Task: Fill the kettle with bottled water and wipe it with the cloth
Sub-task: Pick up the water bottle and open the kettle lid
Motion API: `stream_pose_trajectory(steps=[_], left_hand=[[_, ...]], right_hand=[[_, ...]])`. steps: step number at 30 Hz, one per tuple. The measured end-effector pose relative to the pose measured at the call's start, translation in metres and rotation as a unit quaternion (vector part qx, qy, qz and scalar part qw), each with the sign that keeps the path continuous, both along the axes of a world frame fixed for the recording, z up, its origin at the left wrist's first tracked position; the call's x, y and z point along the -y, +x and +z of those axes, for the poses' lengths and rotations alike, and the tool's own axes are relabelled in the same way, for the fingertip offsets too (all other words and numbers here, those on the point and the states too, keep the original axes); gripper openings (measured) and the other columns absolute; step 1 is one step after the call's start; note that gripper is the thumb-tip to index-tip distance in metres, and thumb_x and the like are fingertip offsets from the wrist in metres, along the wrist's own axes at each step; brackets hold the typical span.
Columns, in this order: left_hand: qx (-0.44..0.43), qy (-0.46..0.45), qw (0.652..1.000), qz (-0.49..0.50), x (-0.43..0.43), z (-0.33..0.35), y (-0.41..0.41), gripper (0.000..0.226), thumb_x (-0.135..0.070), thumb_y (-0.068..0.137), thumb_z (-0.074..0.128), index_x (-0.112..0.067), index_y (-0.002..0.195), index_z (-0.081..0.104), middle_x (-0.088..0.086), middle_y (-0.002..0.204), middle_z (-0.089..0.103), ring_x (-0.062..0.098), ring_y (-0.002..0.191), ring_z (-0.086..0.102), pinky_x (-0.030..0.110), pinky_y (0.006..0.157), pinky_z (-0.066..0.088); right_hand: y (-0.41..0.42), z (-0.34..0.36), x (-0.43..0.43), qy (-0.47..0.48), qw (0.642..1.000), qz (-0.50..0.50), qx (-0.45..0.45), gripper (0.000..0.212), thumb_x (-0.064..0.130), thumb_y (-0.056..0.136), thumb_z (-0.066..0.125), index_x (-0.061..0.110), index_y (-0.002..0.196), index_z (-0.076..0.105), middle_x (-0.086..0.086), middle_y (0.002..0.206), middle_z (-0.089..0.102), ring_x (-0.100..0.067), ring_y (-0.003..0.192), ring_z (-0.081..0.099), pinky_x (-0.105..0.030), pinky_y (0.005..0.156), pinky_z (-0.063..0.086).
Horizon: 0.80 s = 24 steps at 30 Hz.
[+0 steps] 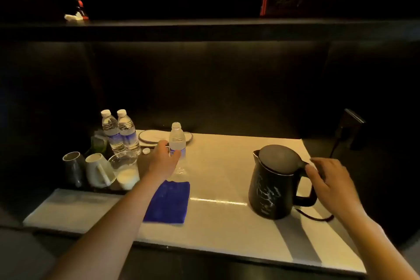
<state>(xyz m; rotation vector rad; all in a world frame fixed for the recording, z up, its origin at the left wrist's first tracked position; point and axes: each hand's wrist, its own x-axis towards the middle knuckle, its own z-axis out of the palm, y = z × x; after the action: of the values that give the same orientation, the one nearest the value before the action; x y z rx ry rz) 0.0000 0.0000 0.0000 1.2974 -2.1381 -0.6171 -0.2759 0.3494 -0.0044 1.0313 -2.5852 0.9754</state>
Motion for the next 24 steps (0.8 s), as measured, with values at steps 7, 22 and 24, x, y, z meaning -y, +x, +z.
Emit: stream_pose_trajectory(steps=[7,22,24], left_hand=[[-0.055,0.106,0.992,0.032,0.041,0.0,-0.037,0.088,-0.049,0.088,0.07,-0.014,0.154,0.022,0.015,0.15,0.045,0.034,0.132,0.05,0.041,0.092,0.049],[-0.268,0.01,0.962,-0.047,0.081,-0.036,-0.071,0.024,-0.048,0.095,0.06,-0.033,0.11,0.05,-0.009,0.095,0.061,0.005,0.079,0.064,0.003,0.056,0.044],[-0.293,-0.007,0.955,-0.05,0.08,-0.04,-0.071,0.019,-0.052,0.094,0.057,-0.04,0.107,0.05,-0.02,0.089,0.059,-0.007,0.077,0.064,-0.001,0.056,0.043]], right_hand=[[-0.006,-0.01,0.009,-0.121,0.974,0.106,0.161,0.027,0.054,0.095,0.043,0.044,0.115,0.057,0.024,0.108,0.065,0.006,0.099,0.058,-0.018,0.076,0.041],[-0.014,-0.01,0.021,-0.157,0.959,0.047,0.232,0.029,0.048,0.1,0.042,0.064,0.111,0.064,0.035,0.106,0.068,0.012,0.105,0.059,-0.037,0.093,0.042],[-0.013,-0.013,0.021,-0.172,0.954,0.039,0.24,0.029,0.049,0.1,0.042,0.056,0.114,0.067,0.029,0.109,0.07,0.0,0.111,0.059,-0.049,0.1,0.042]])
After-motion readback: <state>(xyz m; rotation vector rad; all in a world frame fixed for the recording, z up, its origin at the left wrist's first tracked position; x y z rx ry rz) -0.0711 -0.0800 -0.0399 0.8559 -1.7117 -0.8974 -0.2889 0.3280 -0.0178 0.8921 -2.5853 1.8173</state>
